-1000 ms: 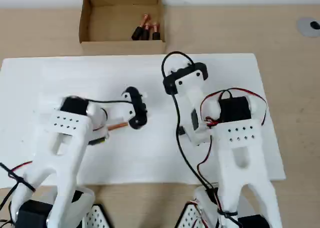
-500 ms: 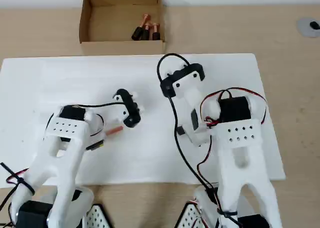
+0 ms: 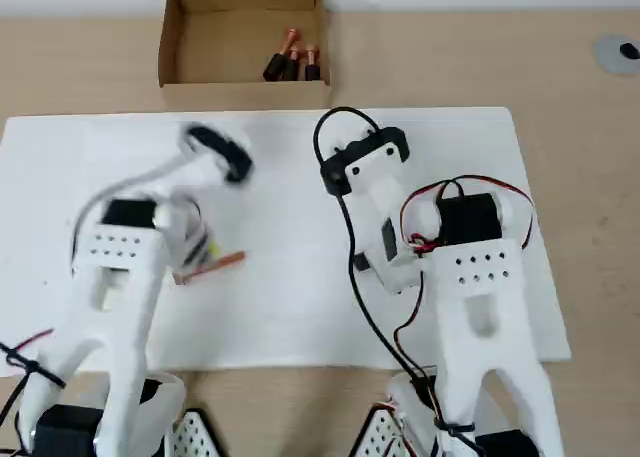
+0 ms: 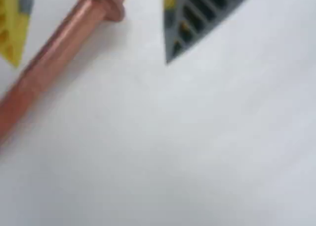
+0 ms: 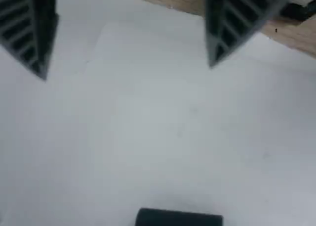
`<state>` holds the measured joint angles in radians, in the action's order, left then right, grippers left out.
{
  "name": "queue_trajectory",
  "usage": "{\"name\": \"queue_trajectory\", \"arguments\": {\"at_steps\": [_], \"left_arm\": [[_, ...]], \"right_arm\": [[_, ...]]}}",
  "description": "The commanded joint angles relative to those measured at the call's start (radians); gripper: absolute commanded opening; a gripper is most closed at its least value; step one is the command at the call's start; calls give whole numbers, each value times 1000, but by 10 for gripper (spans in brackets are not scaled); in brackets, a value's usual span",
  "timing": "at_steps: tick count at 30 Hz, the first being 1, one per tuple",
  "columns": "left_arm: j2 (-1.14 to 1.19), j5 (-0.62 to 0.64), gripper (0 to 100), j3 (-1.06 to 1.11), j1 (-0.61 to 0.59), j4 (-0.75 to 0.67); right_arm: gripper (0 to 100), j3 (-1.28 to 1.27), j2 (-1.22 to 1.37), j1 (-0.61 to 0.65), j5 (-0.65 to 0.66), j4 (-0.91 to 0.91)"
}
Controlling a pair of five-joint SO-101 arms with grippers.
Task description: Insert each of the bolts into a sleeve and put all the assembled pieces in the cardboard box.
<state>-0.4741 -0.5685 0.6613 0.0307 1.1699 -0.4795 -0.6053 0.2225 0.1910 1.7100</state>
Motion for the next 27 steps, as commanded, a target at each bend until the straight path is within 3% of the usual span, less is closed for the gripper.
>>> {"name": "queue_trajectory", "arguments": {"at_steps": [1, 4, 7, 12, 22, 27], "left_arm": [[-27, 546, 208, -241, -5, 147], [-31, 980, 208, -273, -20, 258], [-27, 1257, 210, -285, -60, 336], [-24, 1307, 211, -224, -55, 249], [-27, 1416, 207, 190, -35, -150], [-31, 1564, 209, 218, -54, -157]], "right_arm": [[249, 4, -30, -13, 9, -6], [249, 4, -30, -12, 8, -6], [249, 2, -30, -12, 8, -6], [249, 2, -30, -12, 8, -6], [249, -1, -30, -13, 8, -8], [249, -1, -30, -13, 8, -8]]}}
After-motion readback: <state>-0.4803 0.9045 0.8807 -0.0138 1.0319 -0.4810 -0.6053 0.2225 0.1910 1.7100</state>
